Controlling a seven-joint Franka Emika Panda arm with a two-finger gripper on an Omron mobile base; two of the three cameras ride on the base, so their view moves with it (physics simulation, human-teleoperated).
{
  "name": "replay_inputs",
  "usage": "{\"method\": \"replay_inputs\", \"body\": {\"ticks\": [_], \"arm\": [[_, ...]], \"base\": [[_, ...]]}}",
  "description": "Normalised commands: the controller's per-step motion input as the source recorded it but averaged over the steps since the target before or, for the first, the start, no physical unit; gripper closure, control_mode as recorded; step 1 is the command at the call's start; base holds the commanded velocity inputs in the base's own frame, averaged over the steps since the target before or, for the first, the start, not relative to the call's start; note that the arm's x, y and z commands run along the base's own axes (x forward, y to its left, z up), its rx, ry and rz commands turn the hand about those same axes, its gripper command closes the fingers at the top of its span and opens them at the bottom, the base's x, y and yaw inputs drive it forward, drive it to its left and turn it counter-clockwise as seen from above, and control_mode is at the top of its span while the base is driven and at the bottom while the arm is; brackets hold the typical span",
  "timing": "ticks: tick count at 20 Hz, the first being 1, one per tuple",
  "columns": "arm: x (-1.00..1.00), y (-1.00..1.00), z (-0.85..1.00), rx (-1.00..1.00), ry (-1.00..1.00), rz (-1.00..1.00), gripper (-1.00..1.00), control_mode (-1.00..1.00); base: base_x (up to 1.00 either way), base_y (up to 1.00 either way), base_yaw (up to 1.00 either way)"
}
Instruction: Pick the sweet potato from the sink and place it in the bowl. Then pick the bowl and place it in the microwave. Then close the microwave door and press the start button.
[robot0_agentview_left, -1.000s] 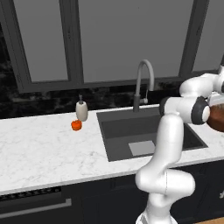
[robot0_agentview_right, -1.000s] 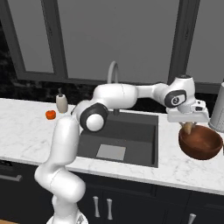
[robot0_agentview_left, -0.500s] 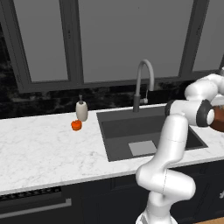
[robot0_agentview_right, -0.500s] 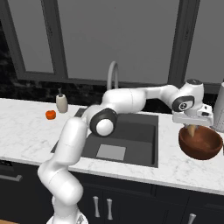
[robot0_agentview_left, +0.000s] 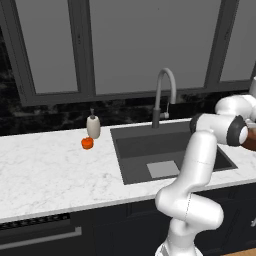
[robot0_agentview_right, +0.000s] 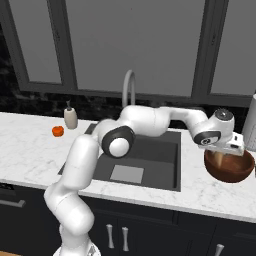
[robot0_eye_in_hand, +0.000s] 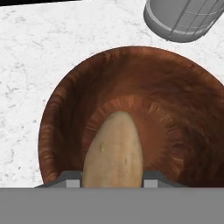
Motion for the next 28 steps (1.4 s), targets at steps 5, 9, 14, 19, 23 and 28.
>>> {"method": "replay_inputs", "body": {"ticks": [5,9,14,19,23,28], "arm": [[0.2,-0.11,-0.16,0.0,-0.06,0.0,1.0,-1.0],[0.4,-0.13,0.0,0.0,0.01,0.0,1.0,-1.0],[0.34,0.01,-0.12,0.0,0.01,0.0,1.0,-1.0],[0.08,0.03,-0.42,-0.01,0.0,0.0,-1.0,-1.0],[0.03,0.0,-0.07,0.0,0.0,0.0,-1.0,-1.0],[0.0,0.0,0.0,0.0,0.02,0.0,-1.0,-1.0]], "base": [[0.0,0.0,0.0],[0.0,0.0,0.0],[0.0,0.0,0.0],[0.0,0.0,0.0],[0.0,0.0,0.0],[0.0,0.0,0.0]]}}
